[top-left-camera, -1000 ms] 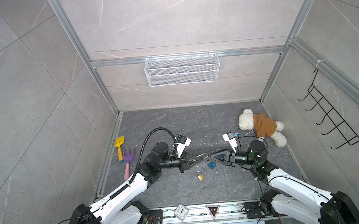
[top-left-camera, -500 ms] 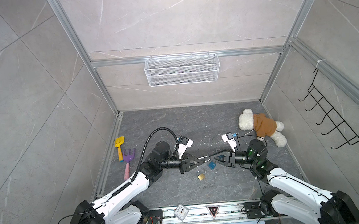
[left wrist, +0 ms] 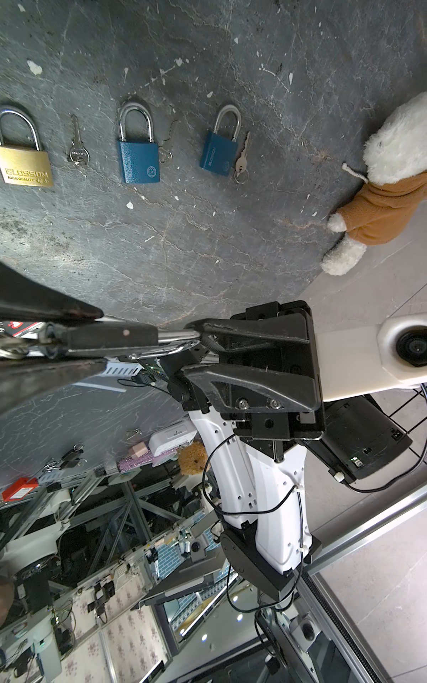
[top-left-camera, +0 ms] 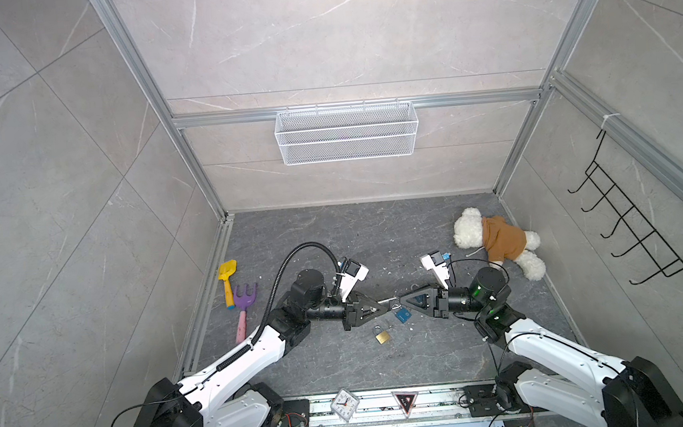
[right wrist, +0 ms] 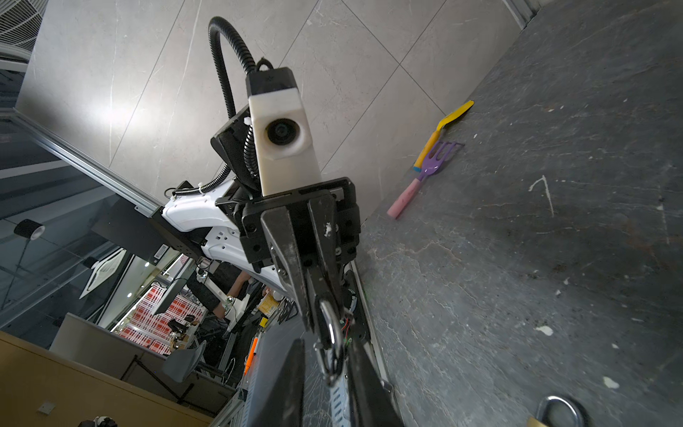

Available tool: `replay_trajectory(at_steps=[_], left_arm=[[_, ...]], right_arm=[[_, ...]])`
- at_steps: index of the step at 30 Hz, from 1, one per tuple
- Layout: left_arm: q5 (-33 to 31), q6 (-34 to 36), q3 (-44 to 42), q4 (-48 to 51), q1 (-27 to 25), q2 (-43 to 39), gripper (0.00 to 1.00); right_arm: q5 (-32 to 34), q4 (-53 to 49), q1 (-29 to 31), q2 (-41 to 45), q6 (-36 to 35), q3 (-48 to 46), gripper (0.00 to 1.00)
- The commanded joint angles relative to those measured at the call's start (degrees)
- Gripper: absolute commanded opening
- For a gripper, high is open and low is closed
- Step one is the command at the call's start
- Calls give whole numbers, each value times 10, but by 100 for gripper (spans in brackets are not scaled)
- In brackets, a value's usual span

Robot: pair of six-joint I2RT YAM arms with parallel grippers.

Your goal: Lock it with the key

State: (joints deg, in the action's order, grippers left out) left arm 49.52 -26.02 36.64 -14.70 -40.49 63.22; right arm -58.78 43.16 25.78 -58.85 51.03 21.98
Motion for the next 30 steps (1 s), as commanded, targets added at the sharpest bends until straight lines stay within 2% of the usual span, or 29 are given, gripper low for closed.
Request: replay_trajectory(at_steps=[1, 10, 21, 30], left_arm=[[18, -6, 30, -37, 2, 0, 0], [30, -18, 26, -54, 2, 1, 0], [37, -23, 18, -67, 2, 14, 0], [47, -33, 21, -84, 2, 16, 0]], right_arm=[[-9, 17, -1, -6, 2, -7, 24], [-14, 57, -1, -26, 20, -12, 21], [-20, 94, -1, -27, 43, -18, 2], [-14, 93, 0, -30, 33, -23, 0]])
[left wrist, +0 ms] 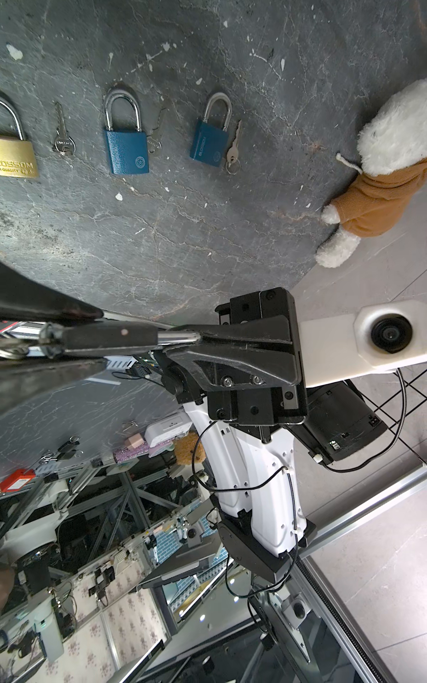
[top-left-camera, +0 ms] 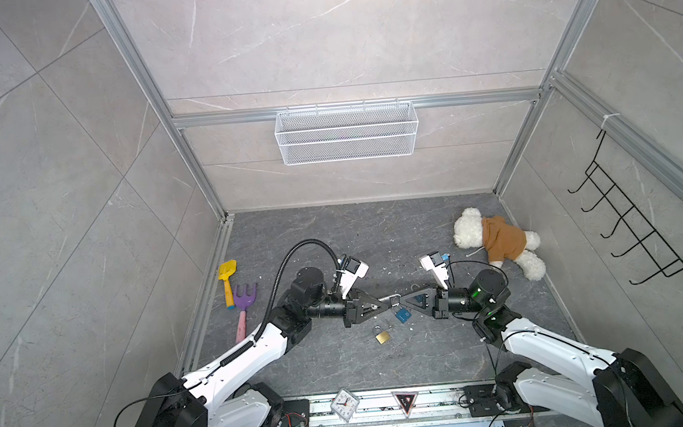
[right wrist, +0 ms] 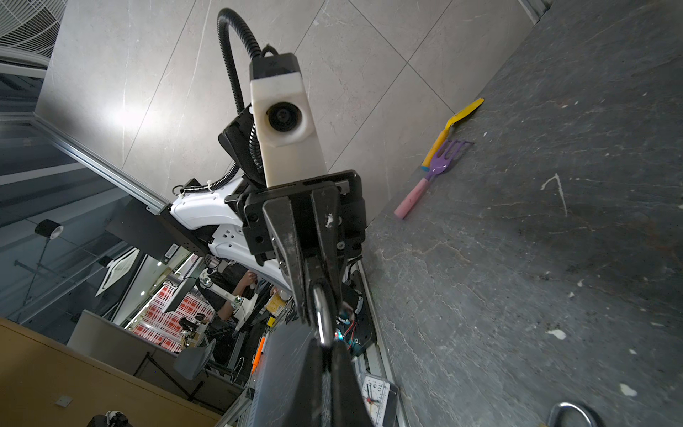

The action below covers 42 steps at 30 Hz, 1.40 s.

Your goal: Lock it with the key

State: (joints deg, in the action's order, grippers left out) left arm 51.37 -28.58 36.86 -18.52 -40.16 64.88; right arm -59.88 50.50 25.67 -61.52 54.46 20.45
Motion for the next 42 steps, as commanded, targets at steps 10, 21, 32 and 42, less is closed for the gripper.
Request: replay_trajectory(at_steps=[10, 21, 32, 42], left_arm=[[47, -17, 21, -66, -6, 8, 0], [50, -15, 25, -62, -11, 17, 0], [50, -11, 37, -65, -11, 39, 0], [44, 16, 32, -26, -11, 17, 0]], right_arm=[[12, -1, 15, -3, -39, -7, 0], [26, -66, 33, 7, -96, 7, 0], [24, -6, 87, -6, -78, -3, 0], [34, -30, 83, -1, -81, 4, 14]])
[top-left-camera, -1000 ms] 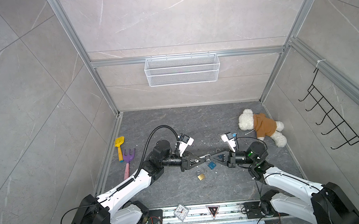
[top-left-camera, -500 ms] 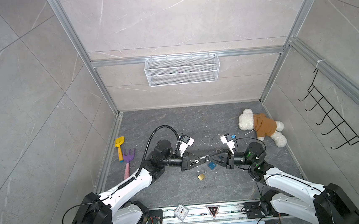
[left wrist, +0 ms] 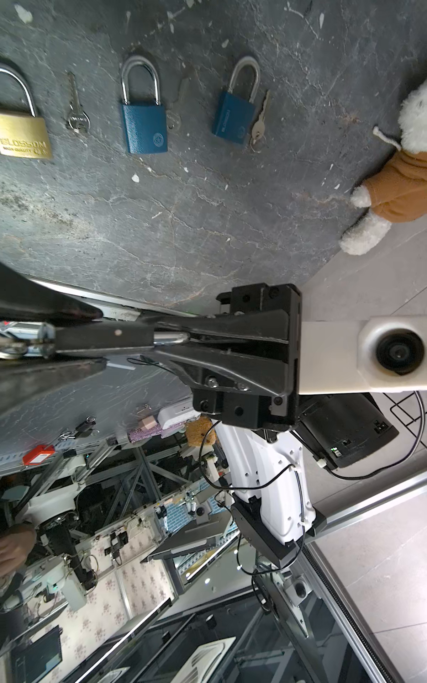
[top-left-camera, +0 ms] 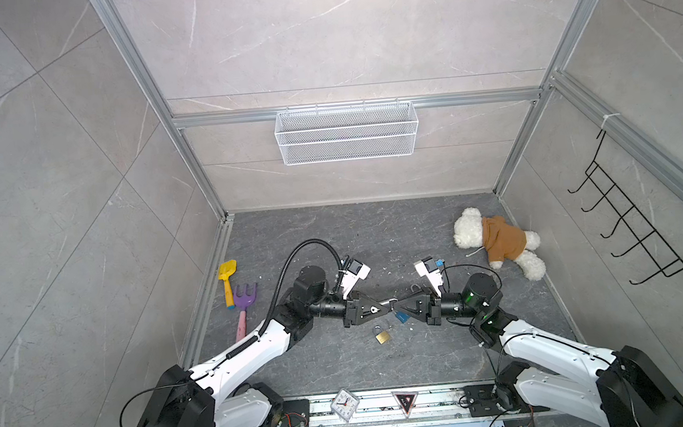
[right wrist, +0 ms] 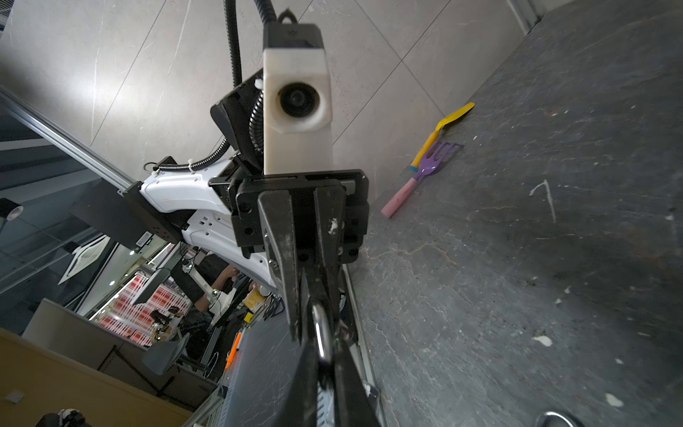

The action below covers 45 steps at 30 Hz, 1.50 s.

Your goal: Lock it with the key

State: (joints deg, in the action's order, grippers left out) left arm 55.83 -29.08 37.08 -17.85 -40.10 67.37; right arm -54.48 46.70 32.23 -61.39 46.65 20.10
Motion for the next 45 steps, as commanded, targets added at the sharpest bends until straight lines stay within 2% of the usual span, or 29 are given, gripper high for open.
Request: replay_trajectory(at_steps=[1, 7, 10, 15, 16, 18, 19, 22, 29, 45], left_arm=[[0, 22, 29, -32, -11, -9, 0], [-2, 29, 26, -22, -11, -13, 0], [-8, 35, 26, -13, -11, -14, 0], [-41, 44, 34, 11, -9, -6, 0], [-45, 46, 36, 17, -9, -5, 8], [-73, 45, 34, 21, -8, -8, 33], [-89, 46, 30, 20, -6, -14, 40], [-122, 34, 1, -10, 3, -43, 47], [-139, 3, -53, -70, 25, -97, 48], [-86, -12, -69, -111, 25, -82, 32]], right_arm=[[-20, 8, 16, -3, -2, 8, 14], [-21, 9, 12, 1, 6, 9, 14], [-24, 8, 9, 6, 7, 9, 1], [-21, 6, 6, 6, 11, 5, 0], [-20, 6, 5, 6, 13, 6, 0], [-11, 3, 2, 8, 21, 4, 0], [-7, -1, -1, 10, 25, 6, 0], [1, -8, -10, 15, 37, 6, 0], [5, 11, -16, 17, 55, -5, 0], [5, 24, -20, 6, 61, 3, 0]])
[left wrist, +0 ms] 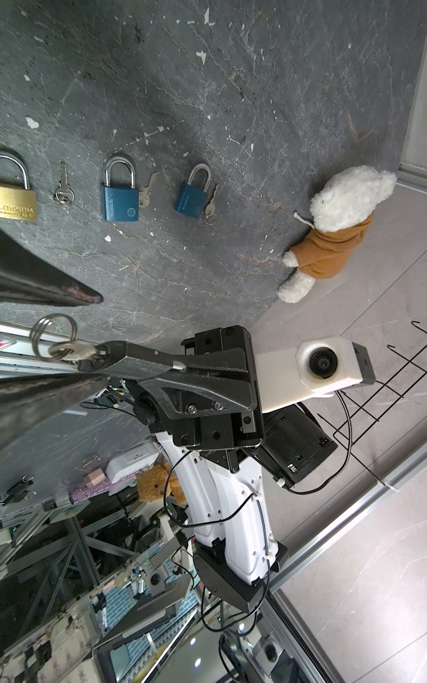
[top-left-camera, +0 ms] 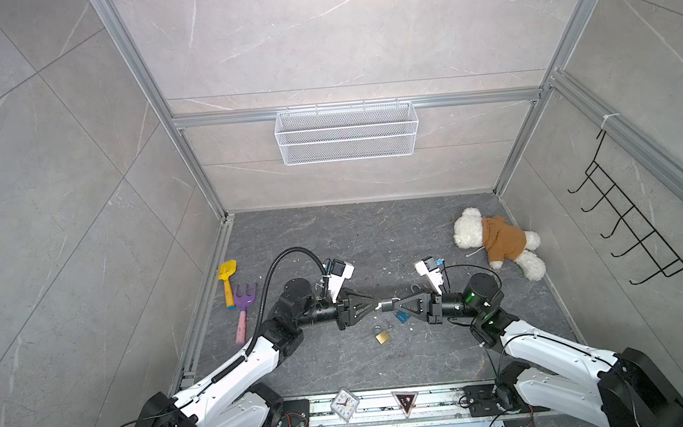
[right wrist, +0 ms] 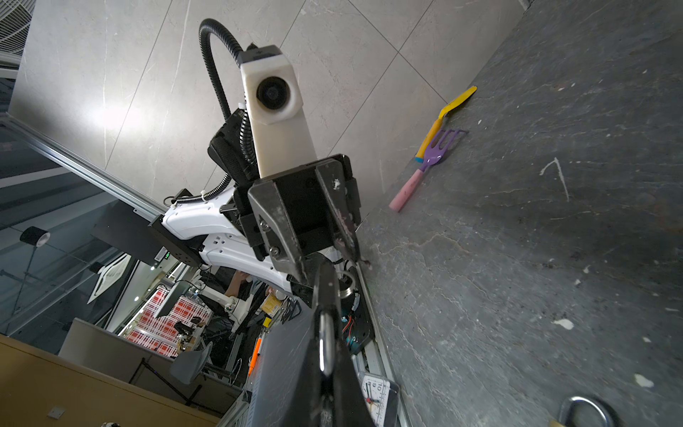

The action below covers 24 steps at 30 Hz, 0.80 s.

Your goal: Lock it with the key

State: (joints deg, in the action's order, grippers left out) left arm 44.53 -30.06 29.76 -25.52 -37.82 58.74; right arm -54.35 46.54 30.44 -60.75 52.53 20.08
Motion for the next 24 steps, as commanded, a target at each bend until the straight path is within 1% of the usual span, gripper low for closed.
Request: replay_trajectory(at_steps=[1, 5, 9, 24], left_arm=[[32, -3, 6, -35, 2, 6, 32], [53, -4, 10, -35, 2, 19, 30], [66, -6, 12, -37, 2, 28, 24], [54, -7, 14, -34, 2, 24, 8]], right_arm=[[4, 26, -2, -1, 2, 3, 0], [6, 29, -2, -2, 3, 4, 0], [10, 29, -3, -2, 0, 6, 0], [8, 21, -4, -4, -15, 0, 0]])
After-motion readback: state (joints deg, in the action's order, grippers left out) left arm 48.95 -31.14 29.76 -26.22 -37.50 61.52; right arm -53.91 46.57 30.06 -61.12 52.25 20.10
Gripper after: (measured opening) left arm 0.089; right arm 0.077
